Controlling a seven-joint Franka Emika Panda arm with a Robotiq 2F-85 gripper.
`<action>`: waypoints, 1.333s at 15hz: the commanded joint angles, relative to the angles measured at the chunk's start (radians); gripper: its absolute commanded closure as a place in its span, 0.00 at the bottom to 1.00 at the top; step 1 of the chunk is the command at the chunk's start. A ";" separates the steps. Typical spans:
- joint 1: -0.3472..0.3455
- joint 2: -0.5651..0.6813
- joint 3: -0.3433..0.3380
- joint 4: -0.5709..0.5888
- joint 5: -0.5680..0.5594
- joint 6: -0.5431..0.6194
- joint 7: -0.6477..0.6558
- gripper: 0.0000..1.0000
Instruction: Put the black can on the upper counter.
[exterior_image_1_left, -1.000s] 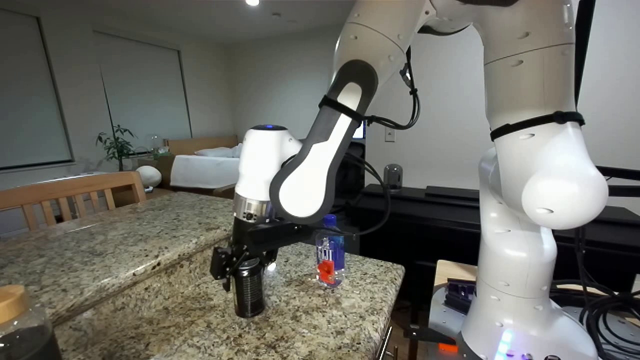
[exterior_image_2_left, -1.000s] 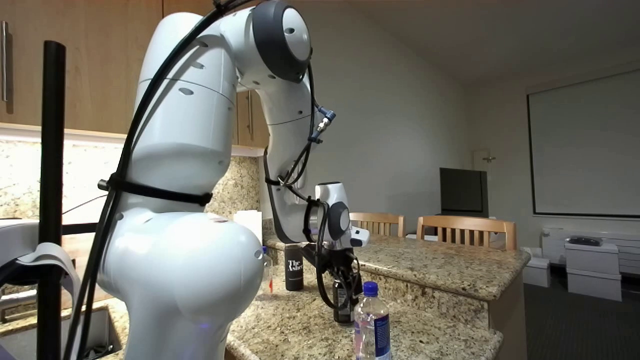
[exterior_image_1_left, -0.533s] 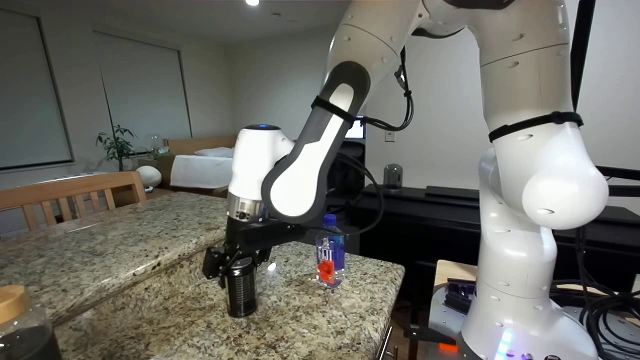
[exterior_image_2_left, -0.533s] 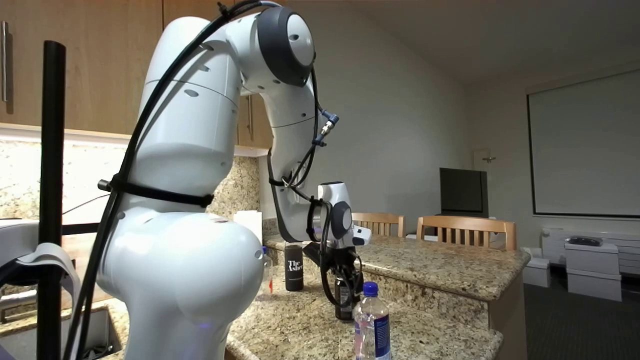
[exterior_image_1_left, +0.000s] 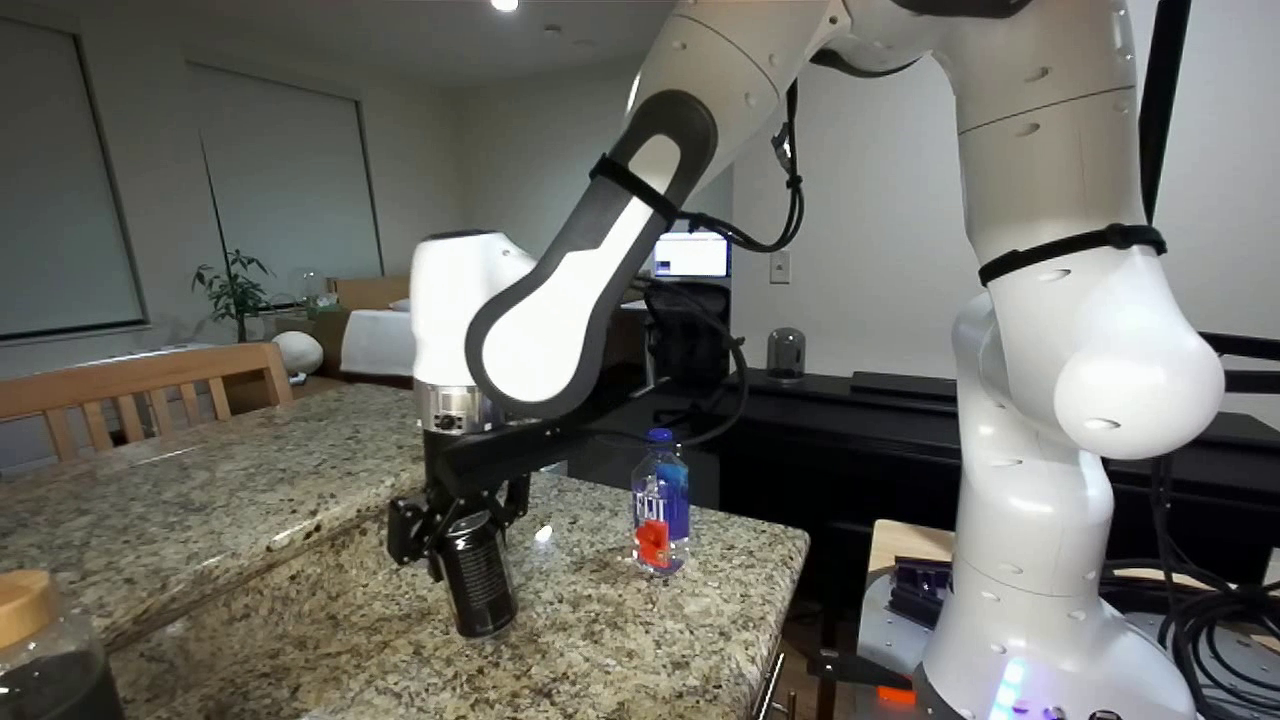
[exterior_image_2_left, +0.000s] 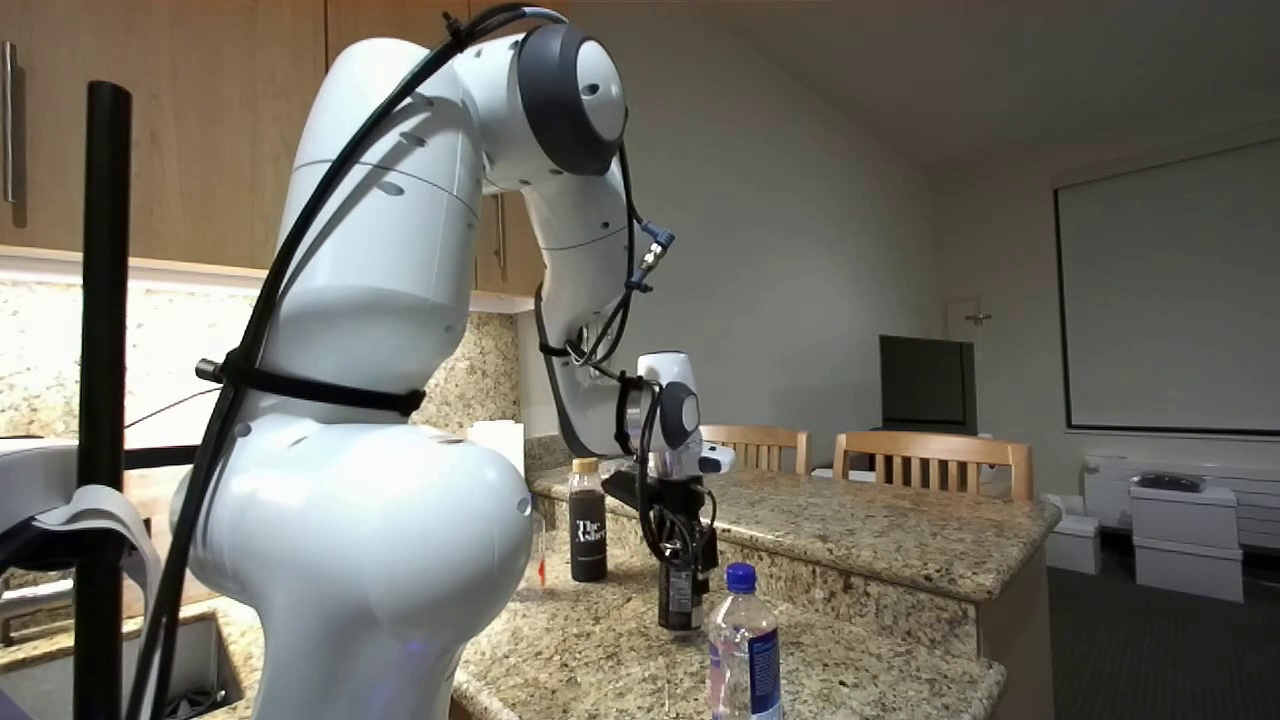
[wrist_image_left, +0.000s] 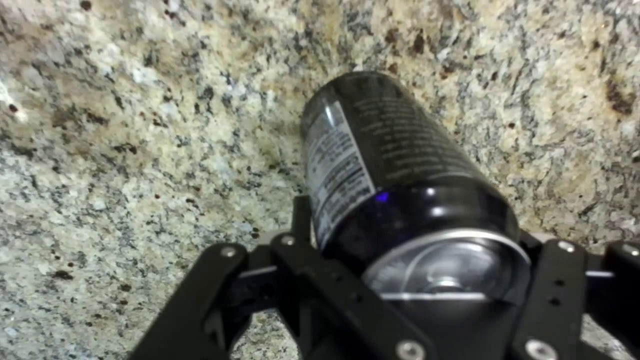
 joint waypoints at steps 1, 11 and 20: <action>0.023 -0.036 -0.018 0.071 -0.035 -0.153 0.027 0.51; 0.033 -0.062 -0.043 0.241 -0.312 -0.168 0.266 0.51; -0.010 -0.011 -0.114 0.384 -0.471 -0.109 0.499 0.51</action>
